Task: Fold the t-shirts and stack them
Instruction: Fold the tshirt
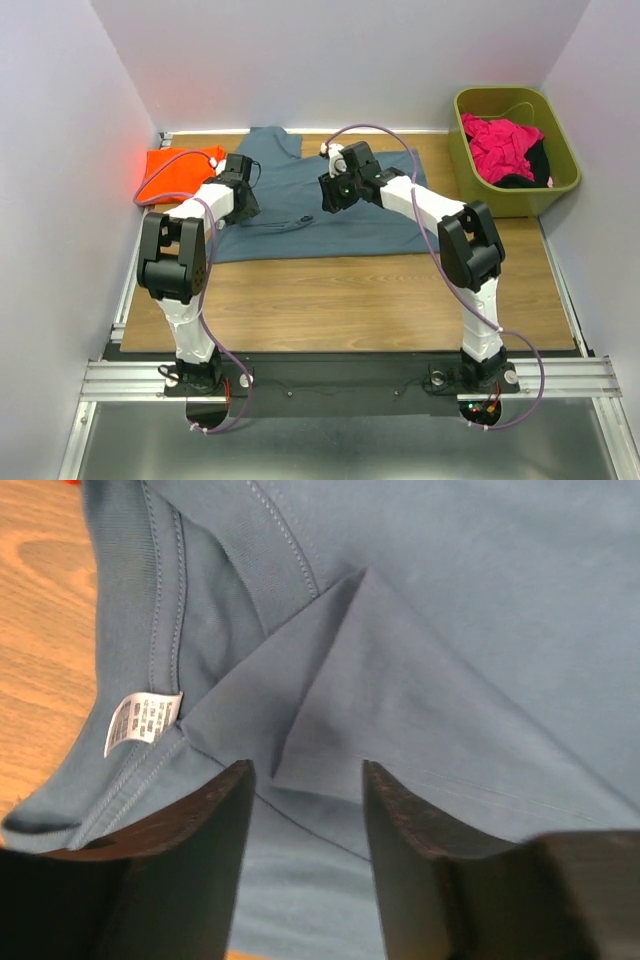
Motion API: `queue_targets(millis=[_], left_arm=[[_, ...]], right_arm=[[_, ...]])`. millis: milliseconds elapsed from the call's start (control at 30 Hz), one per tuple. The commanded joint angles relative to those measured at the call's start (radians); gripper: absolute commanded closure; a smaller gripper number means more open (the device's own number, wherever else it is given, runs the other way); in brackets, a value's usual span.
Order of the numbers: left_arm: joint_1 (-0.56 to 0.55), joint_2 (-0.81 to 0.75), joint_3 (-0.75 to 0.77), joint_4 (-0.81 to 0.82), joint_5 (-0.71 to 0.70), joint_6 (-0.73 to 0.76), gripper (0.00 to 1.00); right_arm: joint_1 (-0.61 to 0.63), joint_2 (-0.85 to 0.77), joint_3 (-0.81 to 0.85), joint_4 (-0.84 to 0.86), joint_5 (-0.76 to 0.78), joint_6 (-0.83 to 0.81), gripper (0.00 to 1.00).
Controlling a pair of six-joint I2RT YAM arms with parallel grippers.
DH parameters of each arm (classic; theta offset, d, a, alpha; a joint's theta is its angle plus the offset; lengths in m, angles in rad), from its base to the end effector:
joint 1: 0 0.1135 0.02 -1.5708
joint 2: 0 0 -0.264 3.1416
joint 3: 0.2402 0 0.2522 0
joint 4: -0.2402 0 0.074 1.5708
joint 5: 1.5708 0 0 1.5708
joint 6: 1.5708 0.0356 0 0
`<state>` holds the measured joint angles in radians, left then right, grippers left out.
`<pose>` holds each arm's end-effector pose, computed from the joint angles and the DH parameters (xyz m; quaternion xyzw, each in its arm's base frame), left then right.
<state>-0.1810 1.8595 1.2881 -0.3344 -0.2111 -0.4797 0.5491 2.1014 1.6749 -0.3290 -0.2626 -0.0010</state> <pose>0.3956 -0.0648 0.1989 -0.1739 0.9244 -0.0111 0.3393 0.4049 0.2586 0.2202 -0.2971 0.8618 0.2221 0.3458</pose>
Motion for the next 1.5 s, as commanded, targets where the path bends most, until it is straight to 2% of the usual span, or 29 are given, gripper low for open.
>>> queue_targets(millis=[0,233,333,367,433,600,833,1167,1467], left_arm=[[0.005,0.013,0.047,-0.006,-0.011,0.027,0.44],[0.003,0.047,0.048,-0.003,0.015,0.035,0.54],[0.003,0.053,0.053,0.0,0.015,0.033,0.62],[0.005,0.053,0.057,0.0,0.015,0.033,0.68],[0.003,0.052,0.068,-0.002,0.012,0.032,0.74],[0.005,0.047,0.096,-0.011,0.003,0.029,0.84],[0.008,0.059,0.151,-0.032,-0.001,0.03,0.86],[0.026,0.095,0.255,-0.054,0.018,0.026,0.87],[0.031,0.112,0.278,-0.055,0.038,0.021,0.87]], right_arm=[[0.021,0.014,0.074,0.03,-0.023,-0.047,0.54],[0.046,0.091,0.15,0.03,-0.033,-0.056,0.55],[0.06,0.123,0.181,0.03,-0.04,-0.06,0.55],[0.063,0.129,0.187,0.03,-0.041,-0.062,0.55],[0.069,0.146,0.206,0.03,-0.049,-0.065,0.55],[0.077,0.175,0.226,0.03,-0.056,-0.073,0.55],[0.078,0.198,0.247,0.031,-0.104,-0.088,0.58],[0.081,0.226,0.269,0.03,-0.093,-0.102,0.6],[0.08,0.244,0.276,0.03,-0.105,-0.102,0.64]])
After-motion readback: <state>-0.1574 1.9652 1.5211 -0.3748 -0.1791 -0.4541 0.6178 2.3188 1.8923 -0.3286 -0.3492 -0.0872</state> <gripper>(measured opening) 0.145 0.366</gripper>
